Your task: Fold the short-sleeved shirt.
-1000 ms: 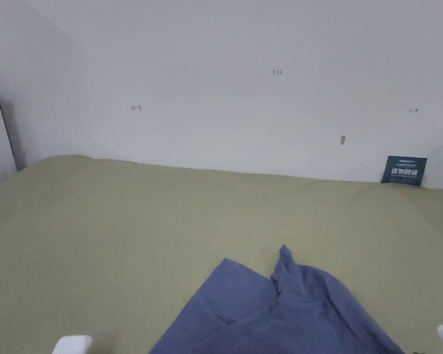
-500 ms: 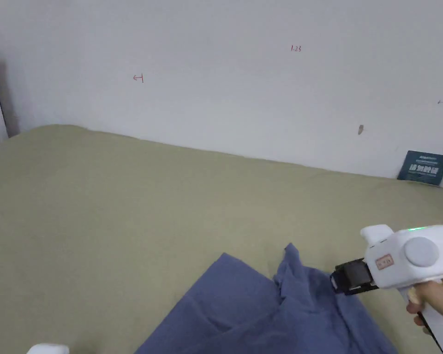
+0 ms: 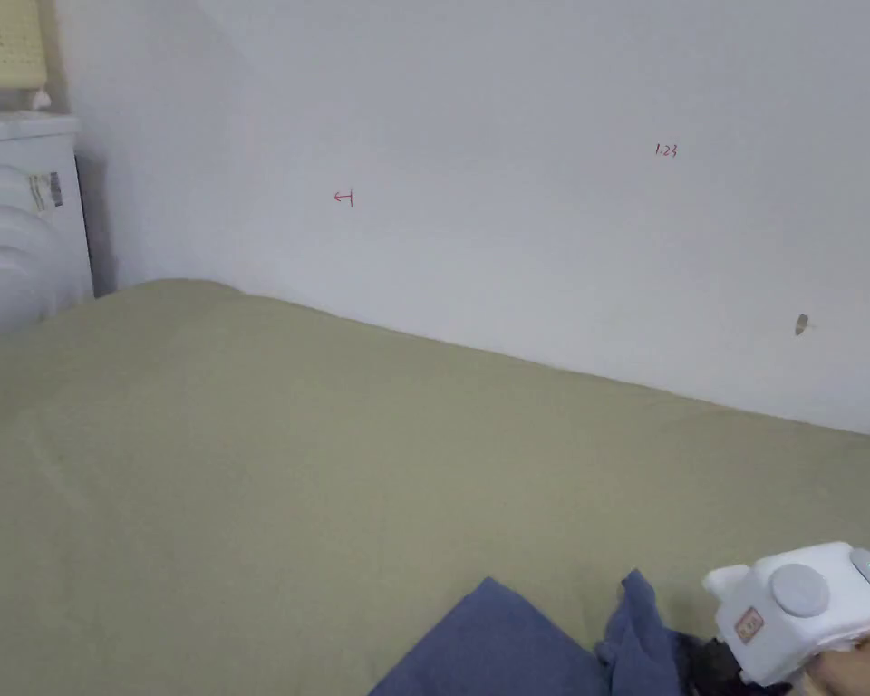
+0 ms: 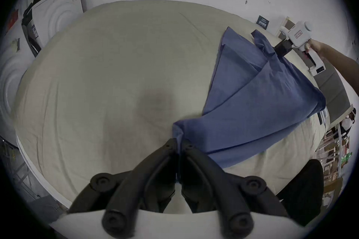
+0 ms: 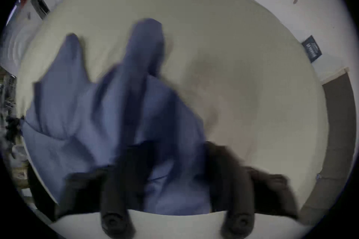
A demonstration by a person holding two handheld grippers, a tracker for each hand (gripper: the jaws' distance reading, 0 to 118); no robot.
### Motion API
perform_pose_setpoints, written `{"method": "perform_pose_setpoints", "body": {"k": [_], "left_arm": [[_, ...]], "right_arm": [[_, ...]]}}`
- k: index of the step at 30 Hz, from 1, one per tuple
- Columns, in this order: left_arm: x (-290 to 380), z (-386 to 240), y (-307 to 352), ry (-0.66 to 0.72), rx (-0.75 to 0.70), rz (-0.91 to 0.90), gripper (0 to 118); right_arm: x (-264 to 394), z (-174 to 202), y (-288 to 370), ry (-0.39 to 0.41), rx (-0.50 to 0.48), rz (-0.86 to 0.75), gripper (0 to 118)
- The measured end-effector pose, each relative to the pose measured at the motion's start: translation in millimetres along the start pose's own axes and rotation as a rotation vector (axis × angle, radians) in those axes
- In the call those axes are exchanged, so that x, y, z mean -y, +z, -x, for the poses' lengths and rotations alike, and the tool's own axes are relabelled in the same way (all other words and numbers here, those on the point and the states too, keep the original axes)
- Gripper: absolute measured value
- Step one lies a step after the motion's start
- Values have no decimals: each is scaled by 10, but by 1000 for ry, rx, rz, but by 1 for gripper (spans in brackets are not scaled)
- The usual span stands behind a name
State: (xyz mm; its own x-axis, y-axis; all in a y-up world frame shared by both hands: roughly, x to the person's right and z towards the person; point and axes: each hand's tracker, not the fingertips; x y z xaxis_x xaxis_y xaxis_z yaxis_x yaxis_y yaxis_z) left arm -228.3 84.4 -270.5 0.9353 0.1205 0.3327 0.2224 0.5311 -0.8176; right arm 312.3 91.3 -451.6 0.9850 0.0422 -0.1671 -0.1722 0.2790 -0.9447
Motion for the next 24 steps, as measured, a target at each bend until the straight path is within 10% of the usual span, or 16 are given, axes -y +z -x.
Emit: {"method": "perform_pose_setpoints", "body": {"k": [3,24], "left_arm": [[-8,-12,26,-10,-4,-1,5],[-2125,-102,783,-66,-5,-335,5]], "right_arm": [[34,94,229,71,196,-83,3],[164,-387,2777,-218,262,-579,3]]}}
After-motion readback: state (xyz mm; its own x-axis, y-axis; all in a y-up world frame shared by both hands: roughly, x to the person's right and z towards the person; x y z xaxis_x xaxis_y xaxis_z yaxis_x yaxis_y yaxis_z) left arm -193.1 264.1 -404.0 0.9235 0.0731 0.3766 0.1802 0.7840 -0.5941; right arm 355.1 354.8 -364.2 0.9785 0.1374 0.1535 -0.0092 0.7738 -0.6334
